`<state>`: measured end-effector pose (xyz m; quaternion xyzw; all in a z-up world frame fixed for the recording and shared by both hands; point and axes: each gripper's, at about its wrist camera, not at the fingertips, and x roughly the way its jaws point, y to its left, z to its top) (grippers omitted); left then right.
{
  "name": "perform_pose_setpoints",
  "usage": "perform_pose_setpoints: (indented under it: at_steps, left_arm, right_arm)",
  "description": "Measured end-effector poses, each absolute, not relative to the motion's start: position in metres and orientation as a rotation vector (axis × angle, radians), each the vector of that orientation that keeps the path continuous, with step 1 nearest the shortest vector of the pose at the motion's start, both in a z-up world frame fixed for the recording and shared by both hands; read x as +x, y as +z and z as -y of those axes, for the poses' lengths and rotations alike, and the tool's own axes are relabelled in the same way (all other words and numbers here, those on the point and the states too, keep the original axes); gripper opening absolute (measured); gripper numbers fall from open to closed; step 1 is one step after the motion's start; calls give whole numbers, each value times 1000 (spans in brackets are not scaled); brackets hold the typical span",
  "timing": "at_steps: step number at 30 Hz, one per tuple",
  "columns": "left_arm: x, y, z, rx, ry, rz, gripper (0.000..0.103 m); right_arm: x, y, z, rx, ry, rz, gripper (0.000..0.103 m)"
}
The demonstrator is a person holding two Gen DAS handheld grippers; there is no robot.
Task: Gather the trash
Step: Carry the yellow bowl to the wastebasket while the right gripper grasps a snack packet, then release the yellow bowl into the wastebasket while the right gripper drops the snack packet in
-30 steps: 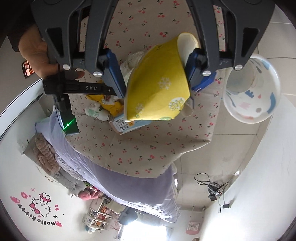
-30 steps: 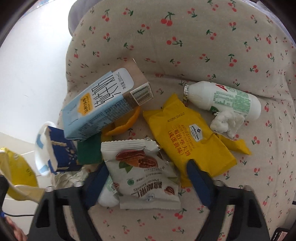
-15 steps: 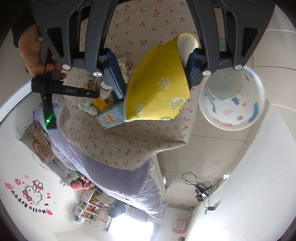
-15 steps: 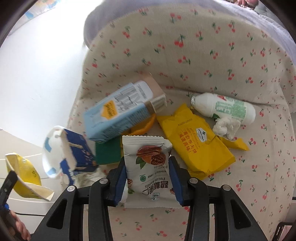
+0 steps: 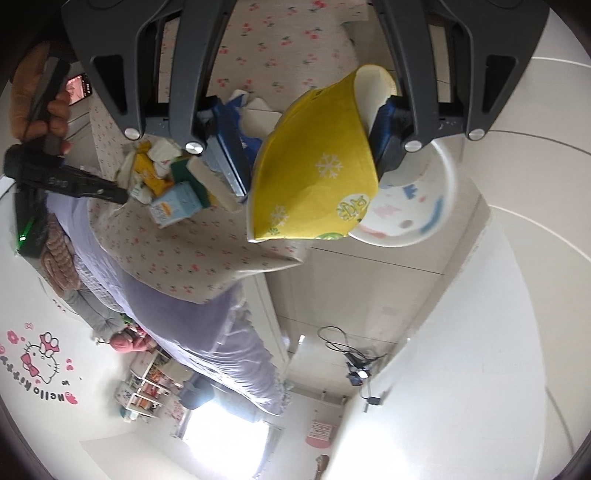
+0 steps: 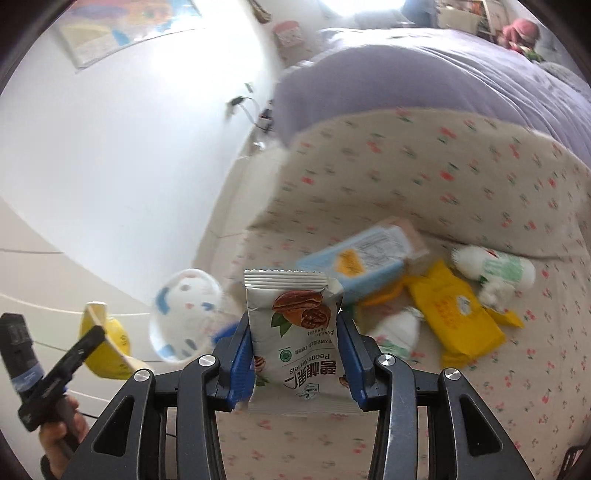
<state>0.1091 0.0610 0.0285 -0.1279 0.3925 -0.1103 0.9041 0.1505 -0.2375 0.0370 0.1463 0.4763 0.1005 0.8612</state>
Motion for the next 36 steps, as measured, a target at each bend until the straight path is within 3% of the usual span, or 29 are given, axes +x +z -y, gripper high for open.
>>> perform_pose_setpoints:
  at_steps: [9, 27, 30, 32, 36]
  left_arm:
    - [126, 16, -83, -263, -172, -862, 62]
    - [180, -35, -125, -394, -106, -928, 63]
    - [184, -41, -133, -399, -79, -948, 72]
    - [183, -42, -139, -402, -35, -954, 88]
    - [178, -41, -151, -374, 36, -963, 100]
  right_arm:
    - [163, 53, 172, 318, 351, -979, 45]
    - [219, -9, 73, 326, 469, -1084, 45]
    - [227, -20, 69, 350, 474, -1099, 45]
    - [231, -28, 67, 356, 476, -1104, 45]
    - [238, -38, 59, 352, 476, -1116, 46]
